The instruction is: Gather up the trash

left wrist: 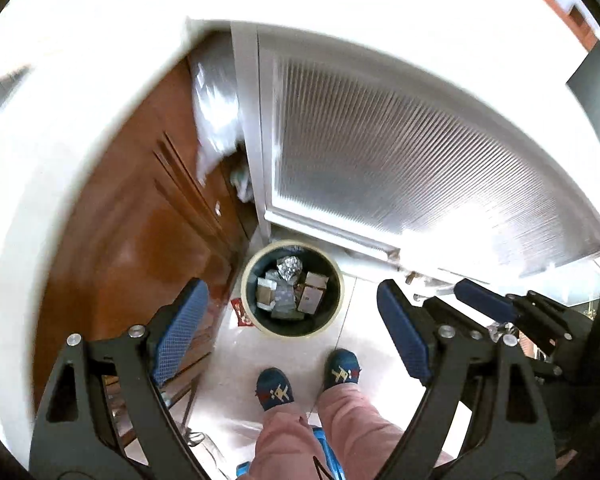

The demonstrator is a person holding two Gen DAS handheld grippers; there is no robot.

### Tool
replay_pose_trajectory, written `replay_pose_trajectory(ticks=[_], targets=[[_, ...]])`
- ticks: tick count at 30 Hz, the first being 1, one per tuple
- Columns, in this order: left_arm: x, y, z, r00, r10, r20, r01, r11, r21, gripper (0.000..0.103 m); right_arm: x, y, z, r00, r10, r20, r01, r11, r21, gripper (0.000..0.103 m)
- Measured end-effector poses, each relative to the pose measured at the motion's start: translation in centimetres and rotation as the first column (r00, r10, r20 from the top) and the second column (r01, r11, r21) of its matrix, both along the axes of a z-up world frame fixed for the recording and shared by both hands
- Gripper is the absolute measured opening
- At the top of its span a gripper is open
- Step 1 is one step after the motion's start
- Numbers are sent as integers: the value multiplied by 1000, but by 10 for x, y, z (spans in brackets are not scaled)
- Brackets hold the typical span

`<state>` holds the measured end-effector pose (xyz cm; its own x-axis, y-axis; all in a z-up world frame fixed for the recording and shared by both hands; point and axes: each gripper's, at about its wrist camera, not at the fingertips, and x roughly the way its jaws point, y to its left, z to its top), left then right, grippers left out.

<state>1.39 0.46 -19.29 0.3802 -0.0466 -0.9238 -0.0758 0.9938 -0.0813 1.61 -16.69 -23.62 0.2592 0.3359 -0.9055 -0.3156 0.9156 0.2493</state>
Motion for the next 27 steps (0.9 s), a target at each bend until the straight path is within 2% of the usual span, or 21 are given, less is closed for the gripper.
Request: replay_pose_trajectory(ticks=[5, 8, 14, 17, 20, 27], targets=[[-9, 1, 79, 996, -10, 93, 5, 999, 47, 84, -12, -2, 87, 995, 13, 96, -15, 1000, 23, 40], [-14, 5, 122, 990, -1, 144, -7, 998, 58, 84, -17, -6, 137, 986, -4, 164, -2, 999, 38, 48], [-27, 5, 190, 973, 12, 232, -34, 995, 89, 84, -24, -11, 222, 967, -42, 252, 23, 997, 80, 48], [-36, 7, 217, 962, 27, 270, -51, 995, 85, 84, -30, -12, 258, 955, -50, 292, 23, 995, 93, 49], [-48, 7, 237, 954, 50, 297, -75, 994, 74, 84, -39, -14, 292, 939, -70, 336, 41, 995, 91, 55], [-64, 10, 260, 932, 94, 350, -128, 989, 76, 84, -54, -17, 336, 907, -94, 411, 59, 994, 96, 62]])
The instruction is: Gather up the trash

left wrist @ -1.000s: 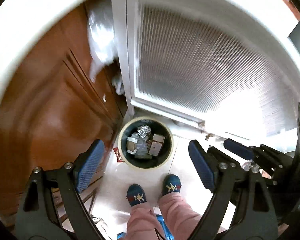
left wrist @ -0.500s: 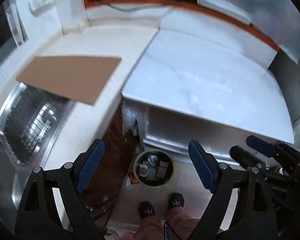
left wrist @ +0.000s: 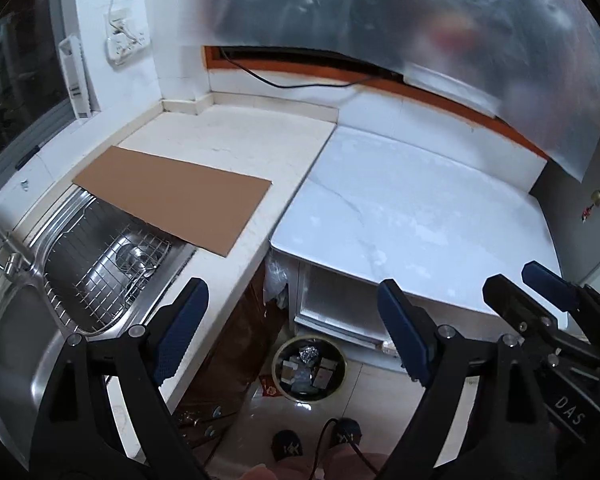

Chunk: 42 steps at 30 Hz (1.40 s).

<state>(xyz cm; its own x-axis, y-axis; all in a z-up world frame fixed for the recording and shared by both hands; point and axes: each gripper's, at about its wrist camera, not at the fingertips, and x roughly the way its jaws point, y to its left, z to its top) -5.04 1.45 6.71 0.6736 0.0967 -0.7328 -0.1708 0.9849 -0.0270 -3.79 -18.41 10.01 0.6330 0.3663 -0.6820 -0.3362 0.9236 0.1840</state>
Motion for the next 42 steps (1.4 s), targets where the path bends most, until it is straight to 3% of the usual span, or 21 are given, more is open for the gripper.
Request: replay_pose_trajectory(ticks=[5, 42], targets=[[0, -3, 9, 999, 1, 35, -1, 1000, 10, 84, -7, 4, 18, 999, 2, 41, -1, 1000, -11, 62], [22, -12, 11, 999, -24, 48, 22, 999, 35, 84, 16, 11, 8, 996, -14, 86, 16, 1000, -23, 63]])
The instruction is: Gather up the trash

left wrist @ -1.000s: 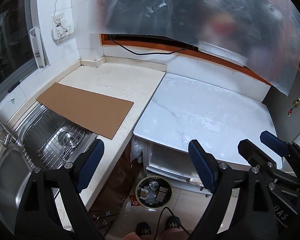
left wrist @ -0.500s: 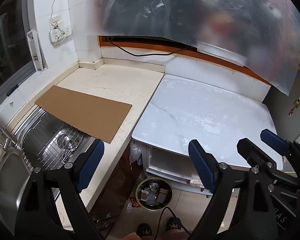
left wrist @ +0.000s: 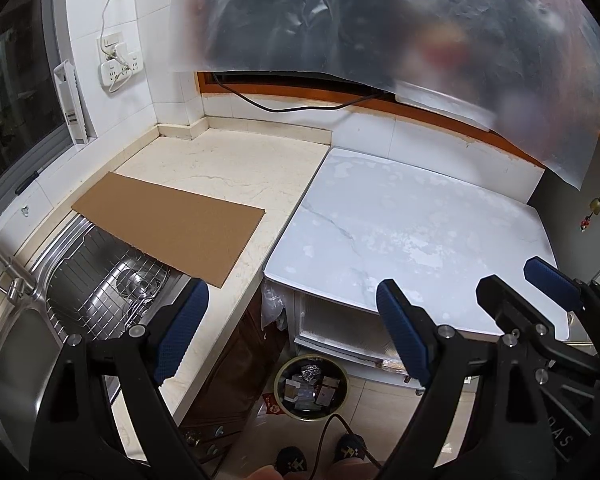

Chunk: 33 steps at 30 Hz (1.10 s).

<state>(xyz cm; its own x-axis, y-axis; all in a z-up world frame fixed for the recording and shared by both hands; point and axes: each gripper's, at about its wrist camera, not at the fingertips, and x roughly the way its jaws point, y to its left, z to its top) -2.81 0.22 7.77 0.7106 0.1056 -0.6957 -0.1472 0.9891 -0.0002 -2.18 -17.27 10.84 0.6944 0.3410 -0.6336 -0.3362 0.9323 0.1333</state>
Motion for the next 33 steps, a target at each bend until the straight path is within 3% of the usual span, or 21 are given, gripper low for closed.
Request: replay_pose_trajectory(ticks=[33], targets=[[-8, 0, -10, 999, -12, -37, 13, 1000, 11, 84, 1, -14, -14, 1000, 9, -15, -9, 1000, -1, 63]])
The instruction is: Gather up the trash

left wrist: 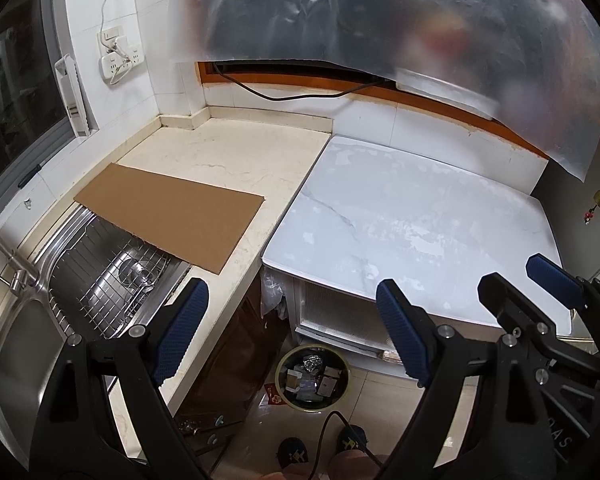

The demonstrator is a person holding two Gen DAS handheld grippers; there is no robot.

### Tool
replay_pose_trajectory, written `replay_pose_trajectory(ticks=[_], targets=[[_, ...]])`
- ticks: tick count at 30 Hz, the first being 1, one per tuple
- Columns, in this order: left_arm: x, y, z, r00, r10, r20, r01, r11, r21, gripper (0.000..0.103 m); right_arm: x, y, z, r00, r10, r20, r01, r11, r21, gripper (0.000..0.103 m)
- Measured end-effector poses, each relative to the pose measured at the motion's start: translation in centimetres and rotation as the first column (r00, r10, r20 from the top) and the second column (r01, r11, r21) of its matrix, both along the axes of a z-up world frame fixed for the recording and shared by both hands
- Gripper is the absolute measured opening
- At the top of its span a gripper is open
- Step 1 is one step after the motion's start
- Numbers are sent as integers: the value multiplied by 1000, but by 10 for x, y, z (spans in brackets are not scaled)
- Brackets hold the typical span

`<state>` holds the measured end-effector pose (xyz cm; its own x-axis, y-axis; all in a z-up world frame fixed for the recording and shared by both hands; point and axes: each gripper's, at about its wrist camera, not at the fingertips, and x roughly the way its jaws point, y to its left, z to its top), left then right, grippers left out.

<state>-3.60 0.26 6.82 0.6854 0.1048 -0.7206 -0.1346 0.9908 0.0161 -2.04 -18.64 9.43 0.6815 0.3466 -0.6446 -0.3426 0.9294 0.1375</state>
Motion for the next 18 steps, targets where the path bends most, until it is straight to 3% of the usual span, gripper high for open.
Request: replay_pose_trajectory(ticks=[18], targets=[[2, -7, -5, 1000, -3, -18, 3, 1000, 1, 84, -2, -6, -5, 1000, 0, -11, 1, 1000, 7, 63]])
